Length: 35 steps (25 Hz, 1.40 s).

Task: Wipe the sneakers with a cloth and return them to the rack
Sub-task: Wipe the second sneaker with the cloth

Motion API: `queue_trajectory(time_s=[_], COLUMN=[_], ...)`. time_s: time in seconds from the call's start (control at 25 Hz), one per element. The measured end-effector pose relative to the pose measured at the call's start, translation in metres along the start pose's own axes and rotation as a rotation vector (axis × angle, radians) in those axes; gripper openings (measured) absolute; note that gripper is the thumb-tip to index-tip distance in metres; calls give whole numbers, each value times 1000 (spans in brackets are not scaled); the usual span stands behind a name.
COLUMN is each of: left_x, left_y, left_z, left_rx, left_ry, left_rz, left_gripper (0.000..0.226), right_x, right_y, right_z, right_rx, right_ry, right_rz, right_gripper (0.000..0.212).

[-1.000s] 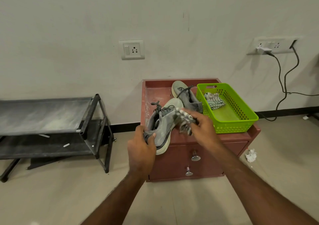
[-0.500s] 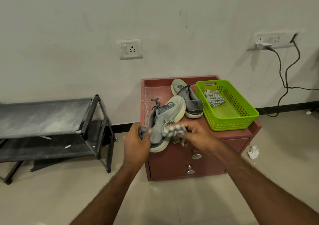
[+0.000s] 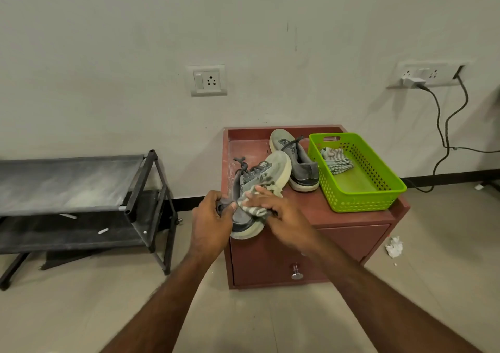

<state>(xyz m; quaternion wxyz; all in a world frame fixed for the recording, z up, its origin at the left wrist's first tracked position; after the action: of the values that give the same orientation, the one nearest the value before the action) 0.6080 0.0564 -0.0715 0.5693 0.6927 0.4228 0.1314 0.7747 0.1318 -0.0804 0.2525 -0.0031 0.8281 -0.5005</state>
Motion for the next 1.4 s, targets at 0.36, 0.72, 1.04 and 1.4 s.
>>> queue_trajectory(time_s=[0.36, 0.72, 1.04, 1.4], left_x=[-1, 0, 0, -1], left_y=[-5, -6, -3, -2], left_z=[-4, -3, -2, -2], left_rx=[-14, 1, -11, -4], left_ry=[-31, -32, -42, -38], left_rz=[-13, -25, -29, -29], left_gripper=[7, 8, 9, 9], right_x=[-57, -24, -50, -36], right_y=[15, -4, 15, -11], right_z=[-31, -19, -37, -13], right_rx=[-28, 145, -63, 248], right_ry=[645, 10, 624, 56], right_rz=[104, -141, 348, -401], right_gripper=[51, 40, 49, 34])
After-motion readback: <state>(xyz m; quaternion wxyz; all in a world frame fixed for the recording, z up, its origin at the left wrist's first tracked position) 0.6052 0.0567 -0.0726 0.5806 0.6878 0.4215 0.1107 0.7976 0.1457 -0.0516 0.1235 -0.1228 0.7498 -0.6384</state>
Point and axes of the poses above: each hand's wrist, its own z-axis away from the middle knuckle, its own x-axis out of the palm, y = z × x, the point moved 2 cm from there along -z, towards the middle knuckle, and after that the axes turned 14 degrees about y, right-handed, at the moved point
